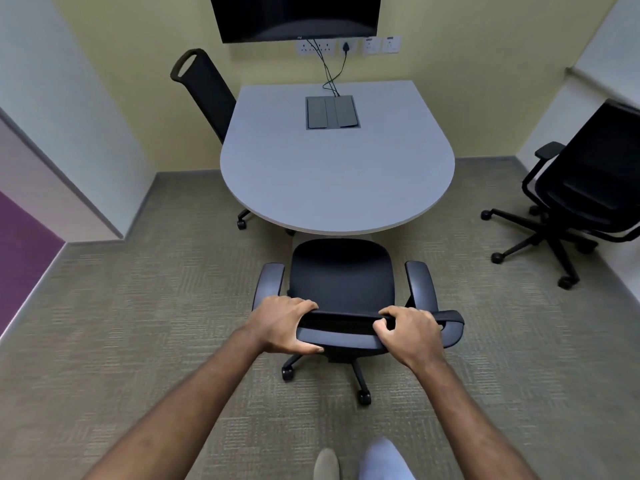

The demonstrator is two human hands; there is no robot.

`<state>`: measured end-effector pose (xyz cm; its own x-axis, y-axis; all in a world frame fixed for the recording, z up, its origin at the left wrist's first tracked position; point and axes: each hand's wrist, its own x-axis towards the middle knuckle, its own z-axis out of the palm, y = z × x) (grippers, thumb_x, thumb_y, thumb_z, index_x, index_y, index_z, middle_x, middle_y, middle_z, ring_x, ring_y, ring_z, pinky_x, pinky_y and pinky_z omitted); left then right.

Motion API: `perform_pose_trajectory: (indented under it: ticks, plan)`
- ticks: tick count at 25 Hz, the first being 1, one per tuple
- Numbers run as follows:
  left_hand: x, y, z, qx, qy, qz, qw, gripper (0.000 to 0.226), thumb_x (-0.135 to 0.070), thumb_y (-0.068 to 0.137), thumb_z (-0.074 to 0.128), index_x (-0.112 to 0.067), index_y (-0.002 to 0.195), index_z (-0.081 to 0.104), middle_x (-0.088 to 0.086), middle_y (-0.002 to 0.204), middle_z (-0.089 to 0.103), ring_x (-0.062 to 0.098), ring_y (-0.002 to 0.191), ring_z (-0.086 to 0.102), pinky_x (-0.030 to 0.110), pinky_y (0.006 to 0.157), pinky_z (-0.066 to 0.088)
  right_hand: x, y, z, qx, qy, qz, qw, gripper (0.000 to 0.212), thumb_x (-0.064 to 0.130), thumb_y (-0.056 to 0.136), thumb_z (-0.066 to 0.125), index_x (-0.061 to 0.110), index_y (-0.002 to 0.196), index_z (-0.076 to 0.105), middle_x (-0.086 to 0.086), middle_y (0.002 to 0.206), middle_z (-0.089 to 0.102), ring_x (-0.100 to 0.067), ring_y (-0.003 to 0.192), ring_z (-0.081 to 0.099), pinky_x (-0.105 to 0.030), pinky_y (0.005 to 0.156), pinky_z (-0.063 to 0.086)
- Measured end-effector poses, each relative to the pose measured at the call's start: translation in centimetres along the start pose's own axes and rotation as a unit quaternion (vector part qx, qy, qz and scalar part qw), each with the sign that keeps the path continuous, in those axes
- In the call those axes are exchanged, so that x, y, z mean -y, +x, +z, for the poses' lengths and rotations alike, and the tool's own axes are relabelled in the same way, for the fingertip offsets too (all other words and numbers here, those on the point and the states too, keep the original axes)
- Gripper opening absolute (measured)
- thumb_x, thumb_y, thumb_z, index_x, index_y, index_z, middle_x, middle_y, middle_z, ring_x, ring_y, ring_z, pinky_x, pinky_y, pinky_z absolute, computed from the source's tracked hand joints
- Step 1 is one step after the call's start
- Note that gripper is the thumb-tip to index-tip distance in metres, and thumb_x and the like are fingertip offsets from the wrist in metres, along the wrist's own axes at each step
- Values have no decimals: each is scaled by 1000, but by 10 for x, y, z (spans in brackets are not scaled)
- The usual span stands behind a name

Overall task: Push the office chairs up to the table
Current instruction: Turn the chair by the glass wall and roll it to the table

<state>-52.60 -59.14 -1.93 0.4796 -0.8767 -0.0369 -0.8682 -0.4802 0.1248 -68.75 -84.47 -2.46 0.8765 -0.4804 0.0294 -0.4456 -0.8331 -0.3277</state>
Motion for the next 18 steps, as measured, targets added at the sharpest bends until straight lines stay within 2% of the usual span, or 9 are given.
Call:
perform_pose_trajectory:
  ticks: [3,5,8,10,13,16,18]
  plan:
    - [6,9,-5,-3,1,-1,1000,92,-97,70,47,-32,134,56,-13,116,72,15,99,68,32,70,36,0,16,-2,20,-10,-5,1000,42,51,83,49,32,107,79,9,99,78,-16,97,69,-38,94,50]
    - [7,12,-5,-1,2,2,1000,92,-97,70,47,-31,134,56,-13,116,71,15,99,67,31,70,35,-6,27,-5,64,-12,-9,998,48,55,79,46,35,111,77,12,103,78,-14,101,69,-37,95,48]
    - [9,13,-4,4,-3,0,1000,94,-96,70,46,-30,136,56,-12,120,71,16,102,67,33,74,41,-24,49,-14,166,-37,-4,985,45,54,80,55,42,120,72,17,113,75,-13,109,68,-37,99,45]
    - [9,13,-5,16,-4,-4,1000,95,-95,71,46,-29,138,55,-11,123,70,16,105,67,36,80,47,-36,64,-19,206,-62,4,977,37,49,83,57,45,117,72,17,108,75,-15,106,69,-37,91,48]
    - [7,16,-9,31,-3,-14,999,97,-94,71,47,-28,141,53,-10,126,69,17,107,66,37,85,50,-42,75,-20,220,-72,9,973,31,43,89,55,48,112,74,16,101,76,-17,98,71,-34,76,51]
    - [5,16,-9,37,-4,-17,999,96,-94,71,48,-28,142,53,-11,126,69,16,108,65,37,86,49,-46,71,-17,214,-79,-9,973,32,46,91,55,50,117,72,19,101,76,-14,96,71,-34,74,52]
    - [4,13,-7,36,-9,-18,999,96,-93,71,49,-28,142,53,-11,127,69,15,109,65,37,86,50,-48,68,-16,210,-87,-30,973,37,59,91,52,51,123,69,20,104,76,-12,99,71,-33,76,52]
